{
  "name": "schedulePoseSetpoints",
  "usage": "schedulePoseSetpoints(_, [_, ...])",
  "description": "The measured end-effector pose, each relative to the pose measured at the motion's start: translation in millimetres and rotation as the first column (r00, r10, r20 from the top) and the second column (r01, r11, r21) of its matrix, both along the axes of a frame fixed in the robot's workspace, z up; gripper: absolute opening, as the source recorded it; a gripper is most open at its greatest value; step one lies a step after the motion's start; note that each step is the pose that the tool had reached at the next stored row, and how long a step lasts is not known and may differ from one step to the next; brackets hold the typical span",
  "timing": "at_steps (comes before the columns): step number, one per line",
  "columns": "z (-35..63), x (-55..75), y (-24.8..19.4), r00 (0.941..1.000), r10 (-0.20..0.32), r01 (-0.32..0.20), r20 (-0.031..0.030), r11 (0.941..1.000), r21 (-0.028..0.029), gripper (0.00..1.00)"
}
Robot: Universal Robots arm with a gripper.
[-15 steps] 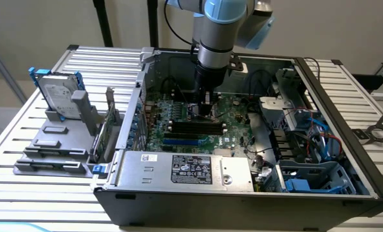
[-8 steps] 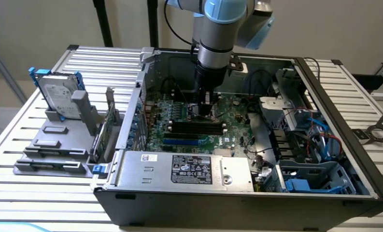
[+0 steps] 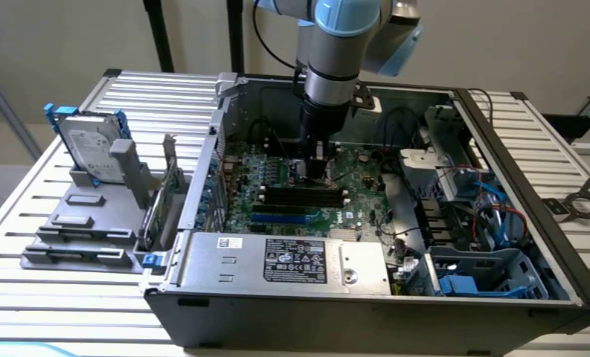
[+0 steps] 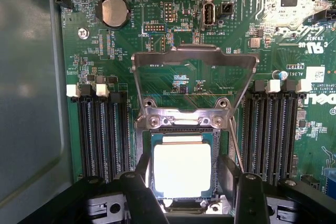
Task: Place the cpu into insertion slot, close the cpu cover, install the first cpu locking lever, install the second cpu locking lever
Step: 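Place the cpu into insertion slot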
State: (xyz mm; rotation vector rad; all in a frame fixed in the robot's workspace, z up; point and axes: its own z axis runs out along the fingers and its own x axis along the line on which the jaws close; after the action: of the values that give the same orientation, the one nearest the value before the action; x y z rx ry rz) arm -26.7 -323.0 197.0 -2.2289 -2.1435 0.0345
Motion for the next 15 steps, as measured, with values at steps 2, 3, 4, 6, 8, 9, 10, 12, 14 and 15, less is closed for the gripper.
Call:
schedulePoseSetpoints(2, [0.0,0.0,0.0,1.0000,0.000,0.000,0.0000,1.0000,0.0000,0.63])
schedulePoseSetpoints(3, [0.0,0.0,0.0,1.0000,0.000,0.000,0.0000,1.0000,-0.0004,0.63])
schedulePoseSetpoints(4, [0.0,0.0,0.0,1.0000,0.000,0.000,0.0000,1.0000,-0.0010,0.63])
schedulePoseSetpoints(6, [0.0,0.0,0.0,1.0000,-0.001,0.001,0.0000,1.0000,-0.0025,0.63])
schedulePoseSetpoints(8, [0.0,0.1,0.0,1.0000,-0.001,0.001,0.0001,1.0000,-0.0048,0.63])
schedulePoseSetpoints(9, [-0.1,0.1,0.0,1.0000,-0.002,0.002,0.0001,1.0000,-0.0062,0.63])
schedulePoseSetpoints(10, [0.0,0.1,0.0,1.0000,-0.002,0.002,0.0001,1.0000,-0.0080,0.63])
schedulePoseSetpoints(12, [0.0,0.2,0.0,1.0000,-0.003,0.003,0.0000,0.9999,-0.0116,0.63])
schedulePoseSetpoints(14, [0.0,0.2,0.0,1.0000,-0.003,0.003,0.0000,0.9999,-0.0159,0.63])
schedulePoseSetpoints(15, [0.0,0.2,0.0,1.0000,-0.003,0.003,0.0001,0.9998,-0.0182,0.63])
